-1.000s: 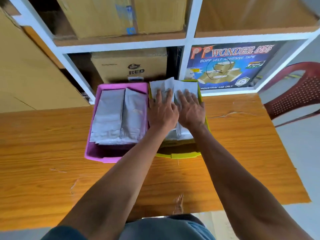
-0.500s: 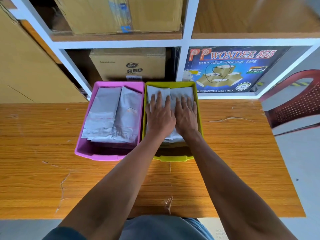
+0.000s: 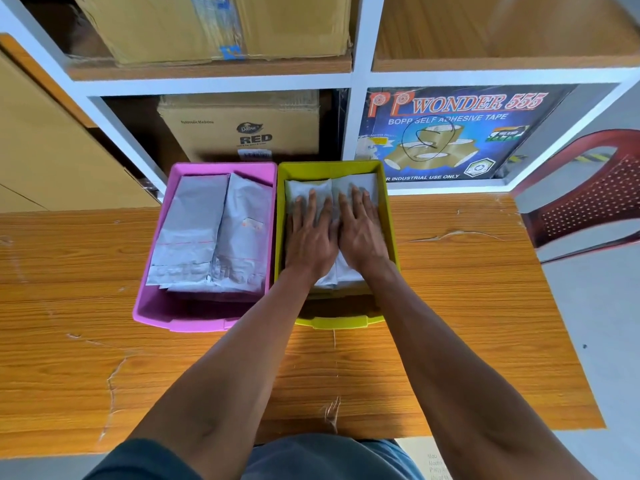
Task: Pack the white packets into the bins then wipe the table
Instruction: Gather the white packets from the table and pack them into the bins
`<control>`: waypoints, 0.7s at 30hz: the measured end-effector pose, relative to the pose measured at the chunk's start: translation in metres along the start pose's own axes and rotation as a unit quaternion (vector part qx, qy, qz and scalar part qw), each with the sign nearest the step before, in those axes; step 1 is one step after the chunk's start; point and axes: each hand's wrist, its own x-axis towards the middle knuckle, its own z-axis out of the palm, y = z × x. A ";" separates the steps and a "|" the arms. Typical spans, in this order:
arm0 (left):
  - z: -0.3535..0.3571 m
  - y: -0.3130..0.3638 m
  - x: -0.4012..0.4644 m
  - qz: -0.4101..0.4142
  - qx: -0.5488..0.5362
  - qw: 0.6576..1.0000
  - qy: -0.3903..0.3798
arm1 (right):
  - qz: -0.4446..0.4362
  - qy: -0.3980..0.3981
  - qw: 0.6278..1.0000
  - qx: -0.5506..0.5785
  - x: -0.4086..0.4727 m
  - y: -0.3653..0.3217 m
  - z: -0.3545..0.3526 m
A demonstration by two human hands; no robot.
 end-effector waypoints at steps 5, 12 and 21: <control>0.006 -0.001 0.000 0.002 0.015 1.000 -0.003 | 0.008 -0.014 1.000 0.015 0.001 0.005 0.008; 0.012 0.001 0.000 -0.012 0.033 0.999 -0.012 | 0.010 -0.024 1.000 -0.013 0.001 0.010 0.019; 0.024 -0.005 0.001 -0.012 0.045 0.999 -0.006 | -0.003 -0.016 1.000 -0.022 0.002 0.015 0.030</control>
